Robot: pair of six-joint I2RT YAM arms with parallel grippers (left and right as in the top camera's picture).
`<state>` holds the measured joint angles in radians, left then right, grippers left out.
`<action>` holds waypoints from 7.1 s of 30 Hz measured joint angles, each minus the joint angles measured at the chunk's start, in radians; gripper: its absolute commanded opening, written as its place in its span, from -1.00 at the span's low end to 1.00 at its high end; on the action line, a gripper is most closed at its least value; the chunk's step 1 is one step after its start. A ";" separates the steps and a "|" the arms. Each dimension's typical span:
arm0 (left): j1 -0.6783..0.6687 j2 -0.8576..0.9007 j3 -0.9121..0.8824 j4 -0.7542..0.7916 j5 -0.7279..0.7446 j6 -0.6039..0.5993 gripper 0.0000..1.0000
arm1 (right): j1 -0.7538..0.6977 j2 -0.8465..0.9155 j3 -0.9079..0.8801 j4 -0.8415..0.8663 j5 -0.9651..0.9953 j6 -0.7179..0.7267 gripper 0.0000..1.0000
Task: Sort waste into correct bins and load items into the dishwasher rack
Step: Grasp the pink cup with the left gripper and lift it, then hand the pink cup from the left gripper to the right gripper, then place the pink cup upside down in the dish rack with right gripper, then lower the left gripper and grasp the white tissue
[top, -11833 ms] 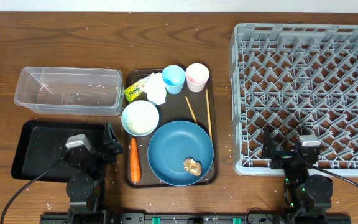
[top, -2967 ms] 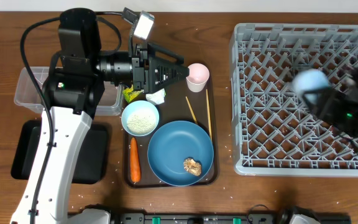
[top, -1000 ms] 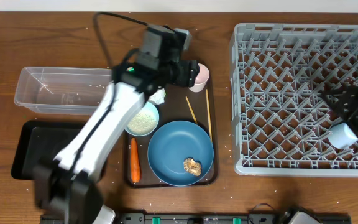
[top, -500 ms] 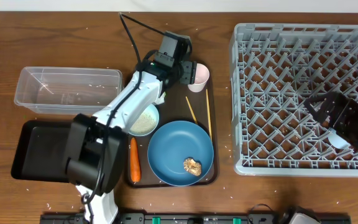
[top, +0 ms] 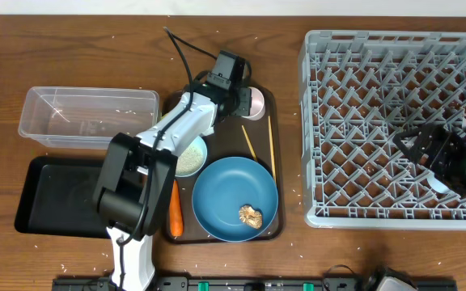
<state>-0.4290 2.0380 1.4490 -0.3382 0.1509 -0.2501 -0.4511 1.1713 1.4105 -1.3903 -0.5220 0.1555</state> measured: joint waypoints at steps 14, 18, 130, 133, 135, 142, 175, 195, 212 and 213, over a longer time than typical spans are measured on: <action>0.024 -0.438 -0.001 -0.212 0.268 -0.008 -0.88 | 0.002 0.000 -0.001 0.060 0.097 -0.049 0.89; 0.076 -0.534 -0.001 -0.231 0.478 -0.009 -0.88 | 0.004 0.000 -0.002 0.083 -0.096 -0.179 0.92; 0.164 -0.576 -0.001 -0.074 1.337 -0.071 0.47 | -0.644 0.536 -0.006 0.415 -0.047 0.523 0.29; 0.164 -0.576 -0.001 -0.074 1.329 -0.071 0.47 | -0.640 0.563 -0.006 0.409 -0.047 0.538 0.29; 0.164 -0.576 -0.001 -0.074 1.323 -0.071 0.47 | -0.636 0.577 -0.006 0.394 -0.047 0.543 0.31; 0.164 -0.576 -0.001 -0.081 1.310 -0.071 0.47 | -0.608 0.597 -0.006 0.394 -0.018 0.562 0.64; 0.163 -0.576 0.003 -0.320 0.941 -0.063 0.11 | -0.356 0.115 -0.005 0.282 -0.241 0.175 0.43; 0.161 -0.392 -0.021 -0.403 -0.118 0.051 0.13 | 0.209 0.010 -0.004 0.168 0.011 -0.037 0.60; 0.115 -0.040 -0.036 -0.196 -0.143 0.158 0.12 | 0.210 0.010 -0.004 0.123 0.056 -0.037 0.63; 0.111 -0.028 -0.036 -0.192 -0.143 0.159 0.12 | 0.210 0.010 -0.004 0.122 0.056 -0.037 0.63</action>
<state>-0.3176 2.0102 1.4132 -0.5301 0.0074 -0.0914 -0.2413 1.1809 1.4067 -1.2682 -0.4656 0.1184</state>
